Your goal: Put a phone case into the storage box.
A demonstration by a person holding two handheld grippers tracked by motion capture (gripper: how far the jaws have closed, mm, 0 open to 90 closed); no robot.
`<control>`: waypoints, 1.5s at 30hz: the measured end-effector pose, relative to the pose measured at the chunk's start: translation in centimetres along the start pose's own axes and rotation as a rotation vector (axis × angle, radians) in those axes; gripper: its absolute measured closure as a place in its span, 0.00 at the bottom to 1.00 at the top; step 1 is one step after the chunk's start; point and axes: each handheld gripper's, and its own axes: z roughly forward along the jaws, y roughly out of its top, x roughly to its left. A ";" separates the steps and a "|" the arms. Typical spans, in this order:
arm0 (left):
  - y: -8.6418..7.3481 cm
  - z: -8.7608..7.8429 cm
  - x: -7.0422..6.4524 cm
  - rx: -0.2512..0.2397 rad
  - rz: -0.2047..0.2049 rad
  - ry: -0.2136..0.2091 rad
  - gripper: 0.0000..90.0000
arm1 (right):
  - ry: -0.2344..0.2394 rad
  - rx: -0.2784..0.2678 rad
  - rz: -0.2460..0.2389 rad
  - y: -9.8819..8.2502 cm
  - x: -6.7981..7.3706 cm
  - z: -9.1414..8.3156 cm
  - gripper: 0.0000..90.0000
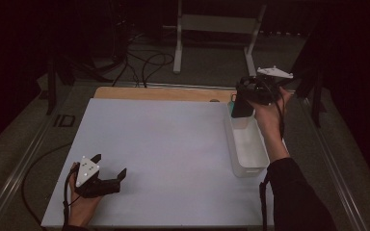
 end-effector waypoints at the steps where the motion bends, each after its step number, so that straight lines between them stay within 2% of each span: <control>1: 0.0 0.0 0.0 -0.001 0.000 0.000 0.00 | -0.006 0.003 0.003 0.0 0.0 0.1 0.15; 6: 0.0 0.0 0.0 -0.001 0.001 0.001 0.00 | -0.027 0.022 -0.005 -0.4 -0.3 0.9 0.15; 13: 0.0 -0.1 0.0 -0.001 0.001 0.002 0.00 | -0.045 0.048 0.010 -0.9 -0.7 1.9 0.15; 29: -0.1 -0.1 0.0 0.000 -0.004 0.002 0.00 | -0.060 0.102 0.026 -2.6 -1.1 3.8 0.15; 45: -0.1 -0.3 0.2 -0.005 -0.009 0.002 0.00 | -0.072 0.180 0.002 -4.5 -0.3 6.2 0.15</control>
